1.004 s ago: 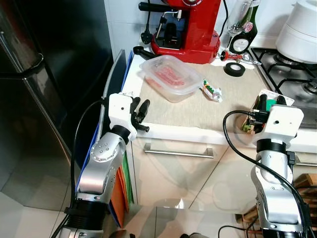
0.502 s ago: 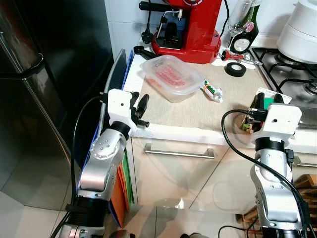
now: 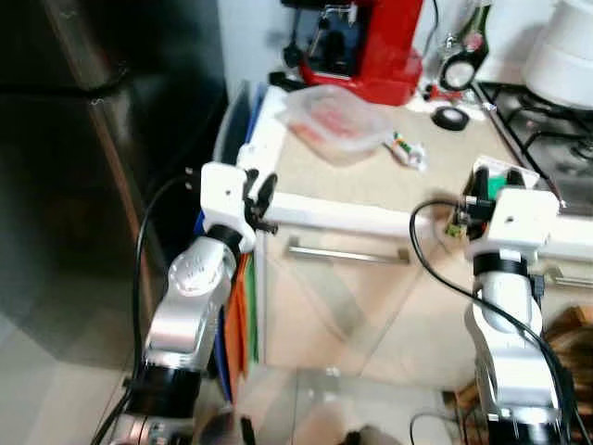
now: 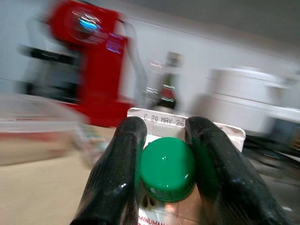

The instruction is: Restocking fridge

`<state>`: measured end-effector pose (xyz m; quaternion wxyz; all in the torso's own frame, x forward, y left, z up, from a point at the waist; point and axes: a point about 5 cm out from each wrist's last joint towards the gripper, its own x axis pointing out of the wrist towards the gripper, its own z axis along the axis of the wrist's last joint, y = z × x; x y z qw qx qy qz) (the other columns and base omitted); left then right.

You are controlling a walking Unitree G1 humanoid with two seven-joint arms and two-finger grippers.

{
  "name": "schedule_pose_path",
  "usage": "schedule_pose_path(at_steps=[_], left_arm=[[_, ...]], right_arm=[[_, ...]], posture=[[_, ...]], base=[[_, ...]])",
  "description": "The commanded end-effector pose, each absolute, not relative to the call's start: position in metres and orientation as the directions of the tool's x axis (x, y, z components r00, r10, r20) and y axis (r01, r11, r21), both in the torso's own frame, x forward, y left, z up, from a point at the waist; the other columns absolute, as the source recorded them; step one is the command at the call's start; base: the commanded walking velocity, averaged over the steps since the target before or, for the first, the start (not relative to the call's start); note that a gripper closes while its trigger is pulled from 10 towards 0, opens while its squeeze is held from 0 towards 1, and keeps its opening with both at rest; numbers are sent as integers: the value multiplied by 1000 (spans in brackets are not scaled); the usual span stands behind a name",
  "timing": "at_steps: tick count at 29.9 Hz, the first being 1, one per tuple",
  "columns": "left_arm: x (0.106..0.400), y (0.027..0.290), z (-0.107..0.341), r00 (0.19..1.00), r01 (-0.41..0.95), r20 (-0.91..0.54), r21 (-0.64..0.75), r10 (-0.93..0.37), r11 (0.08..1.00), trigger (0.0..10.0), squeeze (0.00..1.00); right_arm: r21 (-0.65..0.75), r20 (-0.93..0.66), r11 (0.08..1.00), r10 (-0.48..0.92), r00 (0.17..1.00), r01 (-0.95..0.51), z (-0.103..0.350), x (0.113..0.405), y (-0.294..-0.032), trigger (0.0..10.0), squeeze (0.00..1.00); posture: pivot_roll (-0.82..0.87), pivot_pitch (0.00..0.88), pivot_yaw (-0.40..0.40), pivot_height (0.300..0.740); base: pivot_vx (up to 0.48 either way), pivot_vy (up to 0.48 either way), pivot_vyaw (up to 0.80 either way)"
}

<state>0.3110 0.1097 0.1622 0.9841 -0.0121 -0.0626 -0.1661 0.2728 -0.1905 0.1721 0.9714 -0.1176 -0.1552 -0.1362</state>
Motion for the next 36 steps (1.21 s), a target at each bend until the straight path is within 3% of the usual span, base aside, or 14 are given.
schedule_pose_path(at_steps=[1, 19, 30, 35, 36], left_arm=[[312, 109, 163, 939, 323, 126, 9, -321, 946, 10000, 0], [312, 107, 161, 934, 337, 123, 6, -335, 941, 10000, 0], [313, 109, 157, 940, 324, 112, 5, -323, 946, 10000, 0], [315, 116, 152, 957, 278, 95, -16, -276, 960, 10000, 0], [317, 132, 139, 985, 171, 33, -62, -170, 983, 10000, 0]], right_arm=[[-188, 313, 938, -224, 923, 292, 168, 272, -189, 0, 0], [-192, 299, 941, -216, 930, 280, 164, 274, -188, 0, 0], [-153, 205, 973, -139, 969, 172, 147, 276, -180, 0, 0], [-20, 141, 991, -126, 982, 130, 136, 277, -184, 0, 0], [77, 83, 995, -67, 994, 61, 126, 281, -185, 0, 0]], posture=[[101, 0, -22, 730], [98, 0, -23, 730], [96, 0, -29, 730], [91, 0, -23, 730], [91, 0, -24, 730]], base=[[-274, 0, 0], [-277, 0, 0], [-280, 0, 0], [-162, 0, 0], [0, 0, 0]])
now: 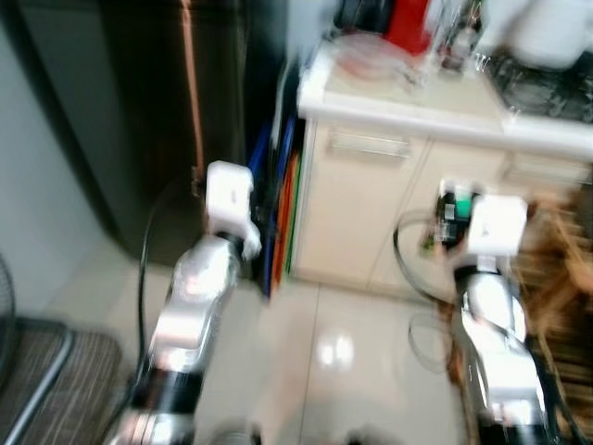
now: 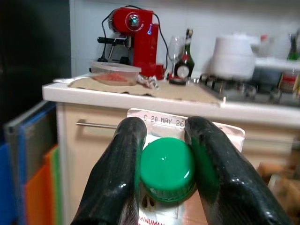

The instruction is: Restocking fridge

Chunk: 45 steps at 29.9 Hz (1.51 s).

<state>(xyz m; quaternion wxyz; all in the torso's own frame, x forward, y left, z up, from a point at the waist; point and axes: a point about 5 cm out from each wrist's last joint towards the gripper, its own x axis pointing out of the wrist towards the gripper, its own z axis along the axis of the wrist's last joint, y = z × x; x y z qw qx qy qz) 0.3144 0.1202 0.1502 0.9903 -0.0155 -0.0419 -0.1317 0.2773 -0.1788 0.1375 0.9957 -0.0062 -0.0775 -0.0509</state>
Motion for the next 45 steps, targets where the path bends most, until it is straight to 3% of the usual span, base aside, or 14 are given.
schedule_pose_path(at_steps=[1, 5, 9, 12, 17, 20, 24, 33, 45], left_arm=[[317, 132, 139, 985, 171, 33, -62, -170, 983, 10000, 0], [308, 152, 103, 993, 43, -104, -141, -58, 989, 10000, 0], [295, 154, 77, 975, 64, -206, -119, -87, 991, 10000, 0], [290, 150, 72, 973, 95, -199, -117, -117, 989, 10000, 0], [269, 161, 61, 986, 131, -105, 20, -128, 991, 10000, 0], [239, 179, 50, 979, 126, -165, 18, -122, 992, 10000, 0], [225, 180, 58, 974, 170, -157, 15, -166, 985, 10000, 0], [249, 155, 90, 968, 249, -16, -16, -249, 968, 10000, 0], [254, 143, 93, 945, 328, 0, -40, -328, 944, 10000, 0]], right_arm=[[77, 83, 995, -67, 994, 61, 126, 281, -185, 0, 0], [43, 2, 999, -27, 1000, 27, 103, 278, -192, 0, 0], [13, -44, 1000, -18, 999, 18, 86, 269, -194, 0, 0], [-6, -48, 1000, 7, 999, -7, 78, 265, -193, 0, 0], [-22, -15, 1000, -2, 1000, 2, 73, 258, -197, 0, 0], [-32, -32, 999, 6, 999, -7, 76, 232, -201, 0, 0], [-41, -58, 998, 50, 997, -52, 78, 211, -202, 0, 0], [-30, -45, 993, 110, 993, -111, 78, 223, -181, 0, 0], [-14, -75, 998, 55, 996, -56, 74, 237, -194, 0, 0]], posture=[[91, 0, -24, 730], [96, 0, -32, 730], [91, 0, -34, 730], [84, 0, -35, 730], [81, 0, -40, 730], [76, 9, -49, 730], [92, 18, -53, 730], [113, 0, -38, 730], [86, 0, -27, 730]], base=[[0, 0, 0], [0, 0, 0], [0, 0, 0], [0, 0, 0], [0, 0, 0], [0, 0, 0], [0, 0, 0], [0, -208, 0], [0, -470, 0]])
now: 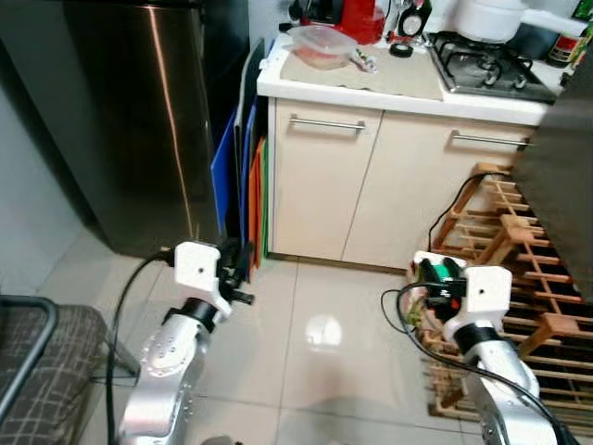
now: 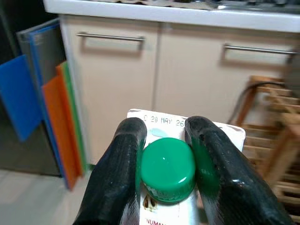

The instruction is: Restocking fridge

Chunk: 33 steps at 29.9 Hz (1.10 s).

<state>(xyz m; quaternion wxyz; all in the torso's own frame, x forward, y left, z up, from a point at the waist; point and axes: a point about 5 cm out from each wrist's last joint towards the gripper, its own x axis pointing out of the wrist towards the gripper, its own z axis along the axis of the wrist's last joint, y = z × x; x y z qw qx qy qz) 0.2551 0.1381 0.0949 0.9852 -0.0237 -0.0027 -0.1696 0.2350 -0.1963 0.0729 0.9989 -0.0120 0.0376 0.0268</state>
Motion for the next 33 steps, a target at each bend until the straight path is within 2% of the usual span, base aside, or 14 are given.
schedule_pose_path(at_steps=[1, 11, 22, 27, 33], left_arm=[[254, 142, 93, 943, 333, 1, -39, -333, 942, 10000, 0], [254, 130, 99, 911, 412, 34, -77, -410, 908, 10000, 0], [271, 132, 104, 917, 399, 45, -56, -397, 915, 10000, 0], [274, 139, 96, 923, 384, 11, -64, -384, 921, 10000, 0], [274, 132, 99, 906, 423, 13, -45, -423, 905, 10000, 0]], right_arm=[[-19, -76, 998, 53, 996, -54, 72, 237, -194, 0, 0], [-38, -69, 998, 38, 997, -40, 73, 241, -196, 0, 0], [-30, -57, 999, 38, 998, -40, 72, 250, -191, 0, 0], [-8, -10, 1000, 26, 1000, -26, 80, 246, -187, 0, 0], [-30, -6, 999, 42, 999, -42, 79, 242, -181, 0, 0]], posture=[[84, 0, -26, 730], [59, 0, -21, 730], [62, 0, -8, 730], [45, 0, -10, 730], [59, 0, -6, 730]], base=[[0, -472, 0], [0, -469, 0], [0, -455, 0], [266, -397, 0], [306, -366, 0]])
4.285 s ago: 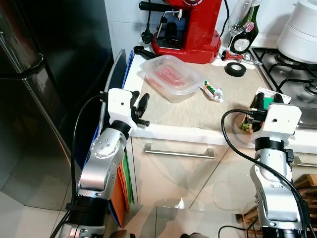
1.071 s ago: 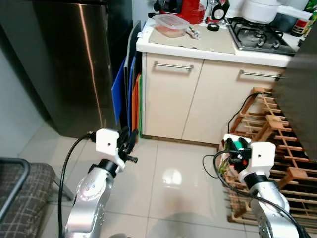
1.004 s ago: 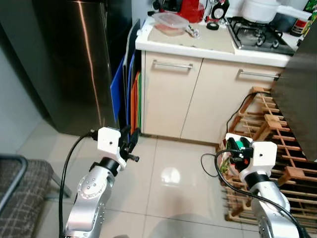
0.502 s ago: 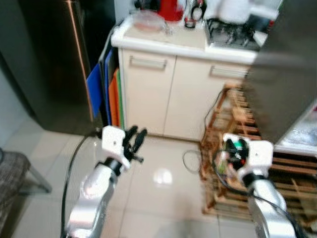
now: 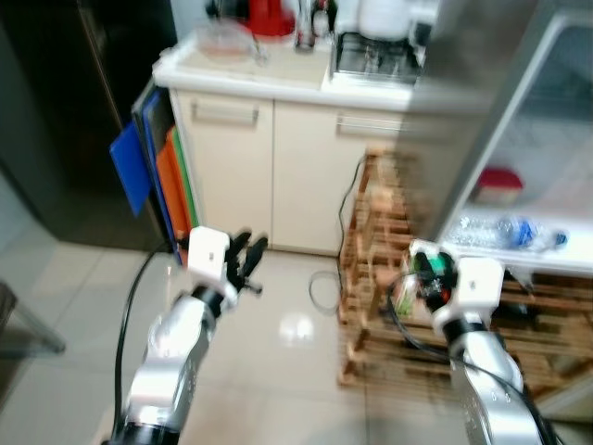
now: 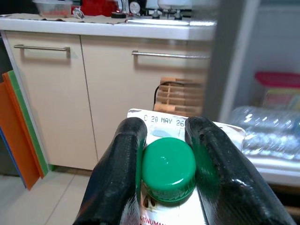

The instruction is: Restocking fridge

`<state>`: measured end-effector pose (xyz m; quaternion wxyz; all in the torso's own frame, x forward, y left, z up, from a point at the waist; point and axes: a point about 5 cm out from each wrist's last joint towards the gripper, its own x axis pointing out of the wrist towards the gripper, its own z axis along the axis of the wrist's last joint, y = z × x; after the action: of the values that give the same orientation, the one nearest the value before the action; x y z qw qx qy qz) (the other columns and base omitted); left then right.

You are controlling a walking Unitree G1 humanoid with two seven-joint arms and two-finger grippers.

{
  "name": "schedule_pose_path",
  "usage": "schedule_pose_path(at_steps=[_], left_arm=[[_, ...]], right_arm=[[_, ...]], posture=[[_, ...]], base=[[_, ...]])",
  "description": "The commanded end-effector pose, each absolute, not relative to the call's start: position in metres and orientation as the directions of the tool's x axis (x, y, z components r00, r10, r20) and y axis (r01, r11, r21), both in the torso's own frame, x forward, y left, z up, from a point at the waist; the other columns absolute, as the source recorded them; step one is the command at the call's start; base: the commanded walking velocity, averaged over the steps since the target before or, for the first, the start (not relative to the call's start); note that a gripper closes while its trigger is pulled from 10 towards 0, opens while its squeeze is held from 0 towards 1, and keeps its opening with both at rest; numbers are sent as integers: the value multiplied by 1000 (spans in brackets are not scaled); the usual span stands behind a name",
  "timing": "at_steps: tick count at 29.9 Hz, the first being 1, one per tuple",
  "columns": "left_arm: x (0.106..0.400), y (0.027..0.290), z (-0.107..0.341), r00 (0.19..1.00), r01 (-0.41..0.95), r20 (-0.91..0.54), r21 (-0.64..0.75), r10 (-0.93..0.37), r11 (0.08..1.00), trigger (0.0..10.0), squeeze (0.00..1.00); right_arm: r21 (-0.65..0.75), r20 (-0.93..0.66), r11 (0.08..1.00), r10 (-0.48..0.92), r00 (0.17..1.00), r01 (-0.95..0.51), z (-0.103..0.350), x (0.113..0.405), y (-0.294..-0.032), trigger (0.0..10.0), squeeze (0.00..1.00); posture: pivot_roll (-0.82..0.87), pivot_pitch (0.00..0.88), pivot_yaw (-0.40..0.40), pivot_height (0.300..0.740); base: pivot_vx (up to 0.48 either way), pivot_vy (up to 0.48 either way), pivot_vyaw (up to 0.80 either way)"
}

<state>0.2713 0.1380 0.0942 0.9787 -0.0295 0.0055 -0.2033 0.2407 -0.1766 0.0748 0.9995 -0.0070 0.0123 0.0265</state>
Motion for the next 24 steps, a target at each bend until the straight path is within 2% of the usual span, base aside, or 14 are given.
schedule_pose_path(at_steps=[1, 16, 24], left_arm=[[275, 133, 99, 905, 425, 14, -38, -424, 905, 10000, 0], [277, 135, 105, 891, 454, 29, -4, -454, 891, 10000, 0], [279, 138, 105, 900, 436, 14, 14, -437, 900, 10000, 0]], right_arm=[[-25, -12, 999, 41, 999, -41, 77, 242, -181, 0, 0], [-16, -16, 999, 34, 999, -34, 74, 243, -177, 0, 0], [-27, -2, 998, 48, 999, -48, 80, 239, -176, 0, 0]], posture=[[59, 0, -6, 730], [72, 0, 9, 730], [62, 0, 3, 730]], base=[[319, -356, 0], [323, -352, 0], [46, 0, 0]])
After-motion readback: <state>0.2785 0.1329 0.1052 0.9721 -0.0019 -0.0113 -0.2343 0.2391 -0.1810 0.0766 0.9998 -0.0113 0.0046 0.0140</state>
